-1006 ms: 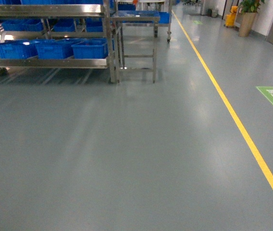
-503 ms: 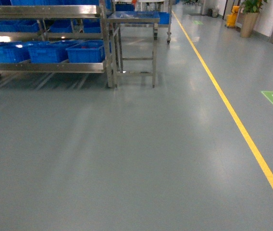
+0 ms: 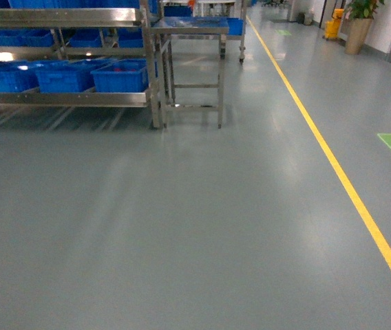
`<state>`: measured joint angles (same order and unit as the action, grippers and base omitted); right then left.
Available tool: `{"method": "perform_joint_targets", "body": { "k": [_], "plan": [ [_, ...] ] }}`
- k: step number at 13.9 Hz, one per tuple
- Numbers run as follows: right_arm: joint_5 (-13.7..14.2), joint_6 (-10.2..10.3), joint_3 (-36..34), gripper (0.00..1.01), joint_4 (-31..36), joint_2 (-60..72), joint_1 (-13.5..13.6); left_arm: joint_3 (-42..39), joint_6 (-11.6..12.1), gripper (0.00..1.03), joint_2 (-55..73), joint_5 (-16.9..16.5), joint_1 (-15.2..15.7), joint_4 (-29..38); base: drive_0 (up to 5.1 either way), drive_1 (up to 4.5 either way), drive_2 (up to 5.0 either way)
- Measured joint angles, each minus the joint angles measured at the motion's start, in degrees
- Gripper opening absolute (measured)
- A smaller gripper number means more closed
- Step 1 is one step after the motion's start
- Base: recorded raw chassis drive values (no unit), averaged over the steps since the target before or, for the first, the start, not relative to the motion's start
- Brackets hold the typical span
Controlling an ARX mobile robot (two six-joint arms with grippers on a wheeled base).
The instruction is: Pick blue part to blue bin on bottom shelf
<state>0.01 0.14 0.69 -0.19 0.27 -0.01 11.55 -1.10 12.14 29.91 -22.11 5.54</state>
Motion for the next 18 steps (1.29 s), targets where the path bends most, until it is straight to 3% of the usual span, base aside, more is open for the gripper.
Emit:
{"method": "perform_joint_targets", "body": {
  "k": [18],
  "plan": [
    [0.0, 0.0, 0.0, 0.98, 0.0, 0.0, 0.0, 0.0, 0.0, 0.44, 0.1, 0.0, 0.0, 0.0, 0.0, 4.22, -4.2]
  ]
}}
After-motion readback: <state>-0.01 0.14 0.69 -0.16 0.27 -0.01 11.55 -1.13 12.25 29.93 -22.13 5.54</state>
